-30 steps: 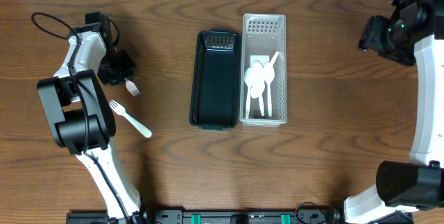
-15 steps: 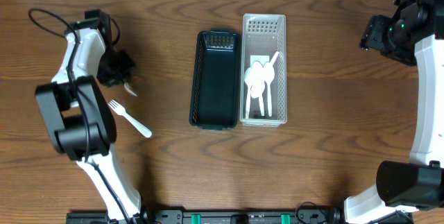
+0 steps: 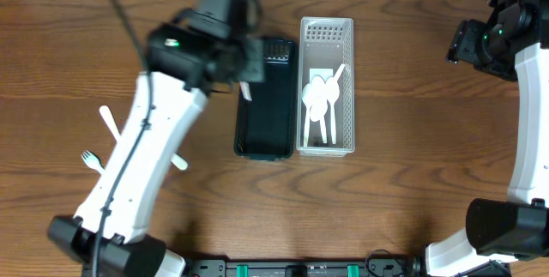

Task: Pack container
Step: 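Carry the fork with the left gripper into the black basket and release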

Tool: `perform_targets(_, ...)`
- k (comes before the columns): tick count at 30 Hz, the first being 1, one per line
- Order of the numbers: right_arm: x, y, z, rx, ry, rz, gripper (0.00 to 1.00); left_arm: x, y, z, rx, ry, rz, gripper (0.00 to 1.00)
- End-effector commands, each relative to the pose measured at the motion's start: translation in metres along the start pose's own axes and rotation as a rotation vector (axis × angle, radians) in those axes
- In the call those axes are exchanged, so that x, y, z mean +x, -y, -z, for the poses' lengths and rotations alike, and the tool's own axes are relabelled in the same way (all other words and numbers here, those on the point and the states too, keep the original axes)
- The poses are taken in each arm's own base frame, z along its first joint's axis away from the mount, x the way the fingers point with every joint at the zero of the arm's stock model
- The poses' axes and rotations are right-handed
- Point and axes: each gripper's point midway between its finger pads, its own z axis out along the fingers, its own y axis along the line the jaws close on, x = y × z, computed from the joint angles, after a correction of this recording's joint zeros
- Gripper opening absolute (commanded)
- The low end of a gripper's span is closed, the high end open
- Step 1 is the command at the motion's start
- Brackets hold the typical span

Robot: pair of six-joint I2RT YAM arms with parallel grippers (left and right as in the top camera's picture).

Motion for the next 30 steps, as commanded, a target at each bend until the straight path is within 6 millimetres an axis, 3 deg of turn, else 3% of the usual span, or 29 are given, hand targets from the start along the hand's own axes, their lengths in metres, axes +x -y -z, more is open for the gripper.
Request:
perform_targets(1,-0.001,0.006,0.000,0.020,0.002,0.025,0.73,0.030,0.005,-0.048,-0.044,-0.149,-0.052,0.06)
perform_targets(7,0.001,0.007,0.000,0.022,-0.005,0.042,0.73,0.078,-0.007,-0.111,-0.115,-0.361,-0.065,0.06)
perform_targets(11,0.001,0.007,0.000,0.022,-0.005,0.041,0.74,0.095,-0.014,-0.141,-0.149,-0.452,-0.064,0.07)
perform_targets(13,0.001,0.007,0.000,0.022,-0.005,0.041,0.74,0.100,-0.016,-0.149,-0.158,-0.476,-0.064,0.17)
perform_targets(15,0.001,0.007,0.000,0.022,-0.005,0.042,0.75,0.102,-0.017,-0.151,-0.161,-0.483,-0.065,0.41)
perform_targets(17,0.001,0.007,0.000,0.022,-0.005,0.042,0.75,0.100,-0.016,-0.151,-0.151,-0.478,-0.096,0.51)
perform_targets(22,0.001,0.007,0.000,0.022,-0.005,0.042,0.75,0.081,-0.021,-0.128,-0.185,-0.425,-0.185,0.55)
perform_targets(27,0.001,0.007,0.000,0.022,-0.005,0.042,0.76,0.051,-0.032,-0.068,-0.272,-0.285,-0.208,0.55)
perform_targets(30,0.001,0.007,0.000,0.022,-0.005,0.042,0.76,0.033,-0.041,-0.022,-0.299,-0.150,-0.192,0.55)
